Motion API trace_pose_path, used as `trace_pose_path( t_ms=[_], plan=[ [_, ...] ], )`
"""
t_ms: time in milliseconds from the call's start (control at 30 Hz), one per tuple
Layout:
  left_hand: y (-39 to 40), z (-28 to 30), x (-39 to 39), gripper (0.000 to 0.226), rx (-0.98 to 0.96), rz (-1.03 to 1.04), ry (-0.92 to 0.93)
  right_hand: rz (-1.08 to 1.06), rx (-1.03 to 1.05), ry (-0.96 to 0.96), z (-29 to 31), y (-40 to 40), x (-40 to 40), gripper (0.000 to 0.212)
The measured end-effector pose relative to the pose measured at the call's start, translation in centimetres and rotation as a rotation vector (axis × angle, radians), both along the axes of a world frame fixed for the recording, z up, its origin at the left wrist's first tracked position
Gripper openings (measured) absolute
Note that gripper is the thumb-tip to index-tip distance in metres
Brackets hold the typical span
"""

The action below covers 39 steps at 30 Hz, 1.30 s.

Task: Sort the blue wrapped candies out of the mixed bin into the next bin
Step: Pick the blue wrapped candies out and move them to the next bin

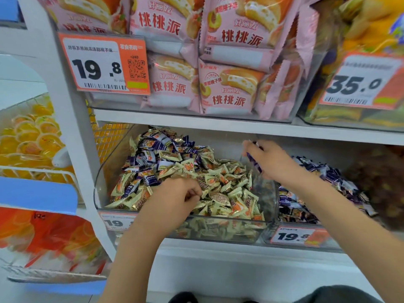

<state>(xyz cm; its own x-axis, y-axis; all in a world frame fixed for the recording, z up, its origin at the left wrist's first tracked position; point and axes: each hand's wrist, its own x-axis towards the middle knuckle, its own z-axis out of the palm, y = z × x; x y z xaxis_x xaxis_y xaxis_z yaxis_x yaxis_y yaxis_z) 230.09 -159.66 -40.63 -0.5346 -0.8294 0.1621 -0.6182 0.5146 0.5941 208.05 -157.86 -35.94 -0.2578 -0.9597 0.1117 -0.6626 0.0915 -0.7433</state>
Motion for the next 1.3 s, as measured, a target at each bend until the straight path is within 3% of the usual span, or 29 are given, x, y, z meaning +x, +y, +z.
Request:
trace_pose_path(
  t_ms=[100, 167, 267, 300, 400, 467, 567, 733, 933, 1100, 1300],
  plan=[
    [0.7, 0.3, -0.4, 0.015, -0.035, 0.009, 0.024, -0.240, -0.369, 0.204, -0.6, 3.7, -2.4, 0.036],
    [1.0, 0.5, -0.5, 0.014, -0.058, 0.028, 0.047, -0.335, -0.312, 0.377, -2.2, 4.9, -5.4, 0.032],
    [2.0, 0.5, -0.4, 0.013, -0.106, 0.082, 0.040, -0.206, 0.143, 0.570, -4.3, 5.5, -8.1, 0.056],
    [2.4, 0.4, -0.4, 0.013, -0.123, 0.091, 0.028, -0.193, 0.164, 0.594, -4.4, 5.4, -7.9, 0.058],
    [3.3, 0.1, -0.3, 0.013, -0.168, 0.119, -0.005, -0.194, -0.184, 0.661, -2.8, 3.8, -4.0, 0.041],
    [3.3, 0.0, -0.1, 0.013, -0.169, 0.153, -0.018, -0.036, -0.328, 0.601, -1.7, 1.3, -0.3, 0.032],
    [3.0, -0.3, 0.0, 0.013, -0.151, 0.168, -0.020, 0.195, -0.180, 0.449, -2.3, -4.6, 3.6, 0.017],
    [2.3, -0.7, 0.2, 0.010, -0.113, 0.127, -0.013, 0.401, 0.178, 0.348, -5.1, -13.4, 5.8, 0.065],
    [1.3, -0.4, -0.1, 0.008, -0.110, 0.109, -0.035, 0.308, 0.088, 0.406, -8.6, -14.0, 6.4, 0.078],
    [1.5, -0.1, -1.3, 0.011, -0.157, 0.126, -0.072, 0.340, 0.001, 0.334, -8.2, -14.0, 6.0, 0.034],
    [1.4, -0.2, -1.5, 0.010, -0.117, 0.145, -0.089, 0.179, -0.042, 0.109, -5.8, -12.3, 5.0, 0.040]
  ],
)
